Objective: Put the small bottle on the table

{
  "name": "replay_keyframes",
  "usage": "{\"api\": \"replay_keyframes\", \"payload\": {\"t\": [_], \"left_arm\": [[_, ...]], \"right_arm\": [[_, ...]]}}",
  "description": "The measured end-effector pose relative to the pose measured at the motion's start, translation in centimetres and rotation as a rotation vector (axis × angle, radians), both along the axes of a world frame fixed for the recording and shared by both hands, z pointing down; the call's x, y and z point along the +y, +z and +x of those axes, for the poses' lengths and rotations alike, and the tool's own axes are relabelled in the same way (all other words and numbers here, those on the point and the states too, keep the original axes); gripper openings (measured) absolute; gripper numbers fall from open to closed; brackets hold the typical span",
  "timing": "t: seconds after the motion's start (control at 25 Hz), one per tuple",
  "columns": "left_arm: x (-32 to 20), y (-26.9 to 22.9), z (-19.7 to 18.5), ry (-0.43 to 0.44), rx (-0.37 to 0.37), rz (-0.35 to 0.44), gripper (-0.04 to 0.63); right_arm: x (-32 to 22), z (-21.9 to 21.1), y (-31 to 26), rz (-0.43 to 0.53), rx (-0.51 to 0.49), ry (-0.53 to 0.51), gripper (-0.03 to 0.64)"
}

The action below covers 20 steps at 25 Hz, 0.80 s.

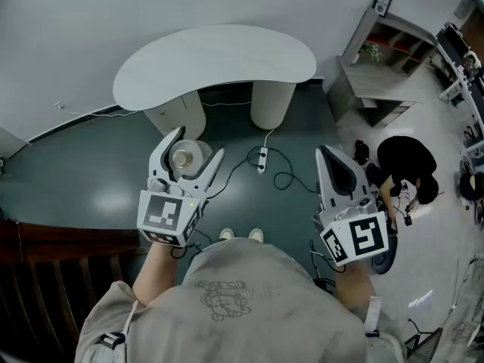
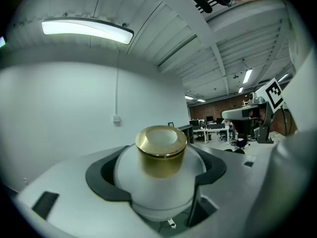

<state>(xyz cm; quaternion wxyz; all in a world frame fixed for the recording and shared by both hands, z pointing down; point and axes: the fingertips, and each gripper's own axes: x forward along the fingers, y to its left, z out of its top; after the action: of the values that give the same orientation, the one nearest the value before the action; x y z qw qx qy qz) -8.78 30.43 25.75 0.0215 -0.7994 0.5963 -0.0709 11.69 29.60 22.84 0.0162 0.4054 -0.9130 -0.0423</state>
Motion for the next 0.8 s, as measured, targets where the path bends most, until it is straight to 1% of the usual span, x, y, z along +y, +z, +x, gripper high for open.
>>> {"api": "replay_keyframes", "payload": {"t": [0.12,0.32,0.52,0.64,0.8], "left_arm": [[-0.1,0.4,0.2,0.004,0.008,-0.011,0.345],[-0.5,0.9,0.8,0.003,0.011,-0.022,0.345],[-0.6,1.0,1.7,-0.015,0.01,-0.015,0.345],[-1.0,1.4,2.2,-0.033,-0.013,-0.02,0.345],[-1.2,1.6,3.3,-0.032,0.002,-0.027,0.345]], "right_arm": [[-0.1,0.2,0.4,-0.007,-0.009,-0.002,0.029],[-0.6,0.8,0.6,-0.019,-0.063,-0.007,0.031],[-0.8,1.7,1.0,-0.024,-0.059,-0.019,0.031],[-1.1,2.2,1.6,-0.031,-0.053,-0.032,0.031],[-1.4,2.9,2.1,-0.037,-0.037,-0.047,0.031]]}}
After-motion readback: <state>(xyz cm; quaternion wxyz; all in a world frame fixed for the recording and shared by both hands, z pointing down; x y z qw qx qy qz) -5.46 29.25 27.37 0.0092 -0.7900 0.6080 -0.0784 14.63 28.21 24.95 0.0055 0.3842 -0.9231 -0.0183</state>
